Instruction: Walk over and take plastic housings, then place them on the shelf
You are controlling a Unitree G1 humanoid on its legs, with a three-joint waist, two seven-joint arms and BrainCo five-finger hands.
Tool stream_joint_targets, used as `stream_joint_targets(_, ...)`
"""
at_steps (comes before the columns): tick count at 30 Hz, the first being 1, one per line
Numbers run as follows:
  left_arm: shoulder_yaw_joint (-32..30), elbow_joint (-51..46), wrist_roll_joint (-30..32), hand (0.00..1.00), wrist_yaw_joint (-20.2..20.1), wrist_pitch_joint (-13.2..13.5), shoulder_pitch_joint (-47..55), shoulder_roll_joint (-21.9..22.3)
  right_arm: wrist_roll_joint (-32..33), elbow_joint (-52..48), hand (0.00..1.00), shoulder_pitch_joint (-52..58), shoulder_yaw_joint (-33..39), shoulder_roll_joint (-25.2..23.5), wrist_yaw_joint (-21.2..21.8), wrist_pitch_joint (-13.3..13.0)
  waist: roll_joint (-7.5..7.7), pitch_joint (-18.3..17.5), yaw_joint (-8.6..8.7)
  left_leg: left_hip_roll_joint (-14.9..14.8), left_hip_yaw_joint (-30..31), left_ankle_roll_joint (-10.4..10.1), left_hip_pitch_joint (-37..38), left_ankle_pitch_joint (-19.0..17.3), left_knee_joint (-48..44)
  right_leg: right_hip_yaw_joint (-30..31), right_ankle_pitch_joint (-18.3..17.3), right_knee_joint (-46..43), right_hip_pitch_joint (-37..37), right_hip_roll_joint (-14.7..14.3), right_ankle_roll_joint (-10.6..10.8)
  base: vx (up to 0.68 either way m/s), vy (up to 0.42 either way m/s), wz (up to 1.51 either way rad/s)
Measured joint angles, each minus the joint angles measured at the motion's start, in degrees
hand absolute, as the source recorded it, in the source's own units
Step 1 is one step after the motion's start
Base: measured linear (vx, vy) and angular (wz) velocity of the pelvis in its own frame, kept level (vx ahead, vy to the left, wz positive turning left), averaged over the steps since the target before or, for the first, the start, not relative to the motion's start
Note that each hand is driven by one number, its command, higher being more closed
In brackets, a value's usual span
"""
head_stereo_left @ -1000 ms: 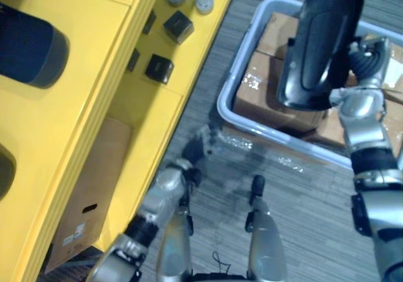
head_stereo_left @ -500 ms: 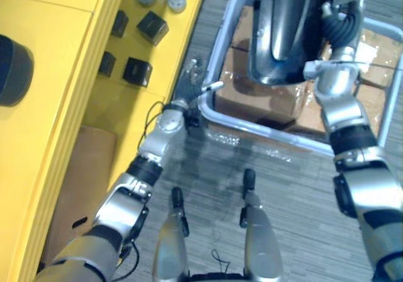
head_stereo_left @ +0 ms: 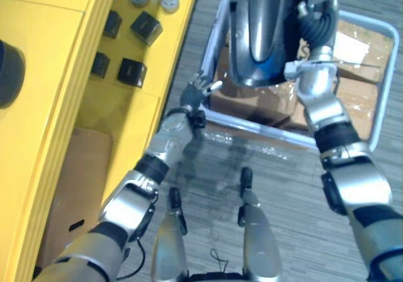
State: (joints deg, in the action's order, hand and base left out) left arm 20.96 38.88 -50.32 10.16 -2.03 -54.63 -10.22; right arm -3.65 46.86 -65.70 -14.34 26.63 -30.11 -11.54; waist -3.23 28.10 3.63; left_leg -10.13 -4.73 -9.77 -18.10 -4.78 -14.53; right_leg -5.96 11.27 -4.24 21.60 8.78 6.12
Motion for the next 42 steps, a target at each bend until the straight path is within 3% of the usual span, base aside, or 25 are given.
stream_joint_targets(3,0.0,0.6,-3.8,0.00,-0.7,0.8,0.0,0.0,-0.4,0.3,1.00,0.0,-1.1,-0.1,0.1,0.0,0.05,0.0,0.09,0.0,0.2,0.0,0.3,0.0,-0.2,-0.2,0.4,0.8,-0.9,0.0,0.1,-0.01,0.001,0.01)
stream_joint_targets(14,-0.2,0.5,-3.7,0.00,-1.3,5.6,-1.7,0.0,-1.6,1.3,1.00,0.3,-2.5,-1.5,1.8,0.0,0.93,-0.2,0.25,0.0,-0.2,0.0,2.3,-0.2,-0.1,-0.3,2.1,4.4,-4.5,-0.2,0.1,0.00,0.000,0.00)
stream_joint_targets(25,0.1,0.2,-3.7,0.00,-1.4,5.7,-2.2,1.7,-1.6,1.6,1.00,2.2,-5.0,-4.0,4.9,-1.5,1.27,-0.3,0.08,-0.4,0.0,0.0,2.0,-1.7,-2.0,-0.5,2.3,5.4,-5.6,-0.4,0.3,0.00,0.000,0.00)
stream_joint_targets(33,1.7,0.7,-3.2,0.00,-1.1,5.6,-2.2,3.0,-1.4,1.8,1.00,2.2,-6.2,-5.2,4.9,-3.7,1.30,-0.3,-0.07,-0.4,1.2,0.0,0.9,-1.7,-2.3,-1.5,2.3,5.8,-5.6,-0.5,0.2,0.00,-0.003,0.05)
stream_joint_targets(34,2.5,1.2,-3.2,1.00,-1.0,5.6,-2.2,2.8,-1.4,2.0,1.00,2.2,-6.2,-5.5,4.5,-3.7,1.30,-0.3,-0.24,-0.4,1.2,0.0,0.9,-1.7,-2.3,-1.5,2.3,5.8,-5.6,-0.5,0.2,0.00,0.000,0.00)
stream_joint_targets(39,5.3,4.1,-3.1,1.00,0.2,5.6,-2.2,3.8,-1.0,2.2,1.00,2.2,-6.2,-7.3,3.4,-3.8,1.31,-0.3,-0.46,-0.4,1.2,0.0,0.9,-1.7,-2.2,-1.5,2.3,5.9,-5.6,-0.5,0.2,0.00,0.000,0.00)
stream_joint_targets(42,6.1,4.1,-3.1,1.00,1.1,8.3,-2.1,4.3,1.0,2.3,1.00,2.2,-7.0,-7.5,2.7,-3.8,1.31,-0.3,-0.34,-0.4,1.1,0.1,1.0,-1.7,-2.2,-1.5,2.3,5.9,-5.6,-0.5,0.2,0.00,0.000,0.00)
